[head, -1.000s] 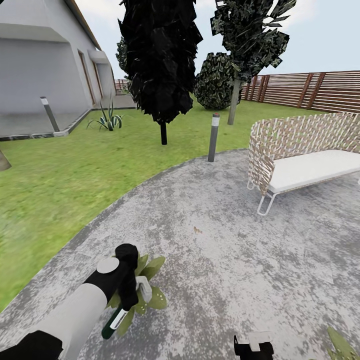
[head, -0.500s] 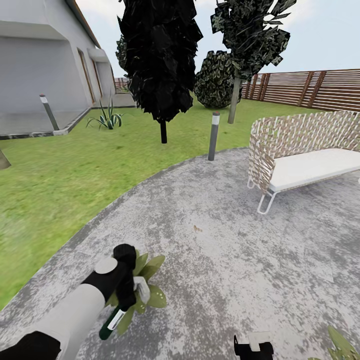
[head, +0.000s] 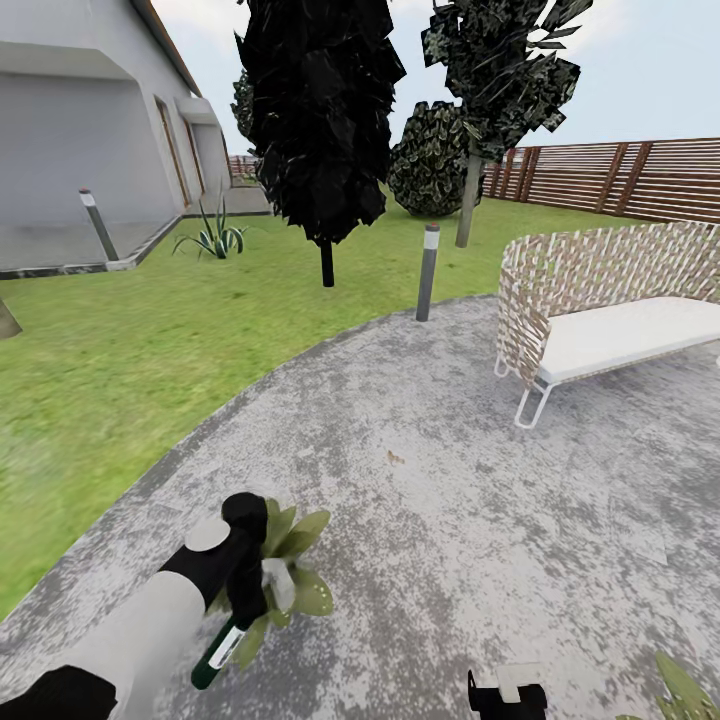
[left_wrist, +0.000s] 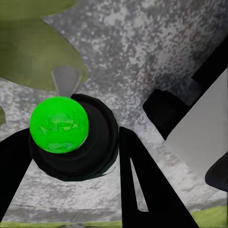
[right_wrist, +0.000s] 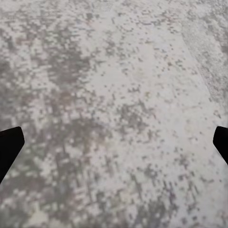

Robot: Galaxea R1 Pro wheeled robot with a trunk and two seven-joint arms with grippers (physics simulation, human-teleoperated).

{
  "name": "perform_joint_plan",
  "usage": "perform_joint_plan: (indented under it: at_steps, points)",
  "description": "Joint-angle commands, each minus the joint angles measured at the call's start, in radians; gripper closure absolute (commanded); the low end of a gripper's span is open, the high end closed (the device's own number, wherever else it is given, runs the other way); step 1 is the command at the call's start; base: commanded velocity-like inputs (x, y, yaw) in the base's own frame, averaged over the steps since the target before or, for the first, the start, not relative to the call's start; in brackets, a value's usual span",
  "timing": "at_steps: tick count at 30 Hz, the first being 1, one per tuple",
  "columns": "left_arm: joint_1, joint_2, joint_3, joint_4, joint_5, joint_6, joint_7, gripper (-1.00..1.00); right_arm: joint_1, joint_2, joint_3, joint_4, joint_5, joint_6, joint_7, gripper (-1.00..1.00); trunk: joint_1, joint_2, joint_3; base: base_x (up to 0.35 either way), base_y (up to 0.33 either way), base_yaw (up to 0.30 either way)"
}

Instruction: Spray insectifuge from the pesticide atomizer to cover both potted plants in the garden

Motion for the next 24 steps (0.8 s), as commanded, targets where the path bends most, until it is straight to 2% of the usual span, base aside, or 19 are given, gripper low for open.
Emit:
perform_joint_plan:
  at_steps: [1, 5, 8, 12, 17, 22, 24]
  points:
    - [0.004, 0.001, -0.003, 0.0, -0.007, 0.01, -0.008, 1.0, -0.001, 0.0, -0.006, 0.001, 0.011, -0.002, -0.006, -1.0, 0.0, 0.0, -0.001, 0.0, 0.0, 0.0]
    - [0.016, -0.011, -0.002, -0.008, -0.005, 0.011, -0.011, 1.0, -0.001, 0.0, -0.005, 0.001, 0.011, -0.002, -0.006, -1.0, 0.0, 0.0, -0.001, 0.0, 0.0, 0.0]
    - [0.015, -0.043, -0.002, -0.016, -0.005, 0.012, -0.011, 1.0, -0.001, 0.0, -0.006, 0.001, 0.011, -0.002, -0.006, -1.0, 0.0, 0.0, -0.001, 0.0, 0.0, 0.0]
    - [0.011, -0.056, 0.0, -0.031, -0.005, 0.012, -0.011, 1.0, -0.001, 0.0, -0.005, 0.001, 0.011, -0.002, -0.006, -1.0, 0.0, 0.0, -0.001, 0.0, 0.0, 0.0]
    - [0.012, -0.04, 0.003, -0.034, -0.006, 0.012, -0.009, 1.0, -0.001, 0.0, -0.005, 0.001, 0.011, -0.002, -0.006, -1.0, 0.0, 0.0, -0.001, 0.0, 0.0, 0.0]
    - [0.013, -0.005, 0.051, -0.035, -0.008, 0.011, -0.003, 1.0, -0.001, 0.0, -0.006, 0.001, 0.011, -0.002, -0.006, -1.0, 0.0, 0.0, -0.001, 0.0, 0.0, 0.0]
    - [0.013, 0.005, 0.059, -0.035, -0.008, 0.01, -0.002, 1.0, -0.001, 0.0, -0.006, 0.002, 0.011, -0.002, -0.006, -1.0, 0.0, 0.0, -0.001, 0.0, 0.0, 0.0]
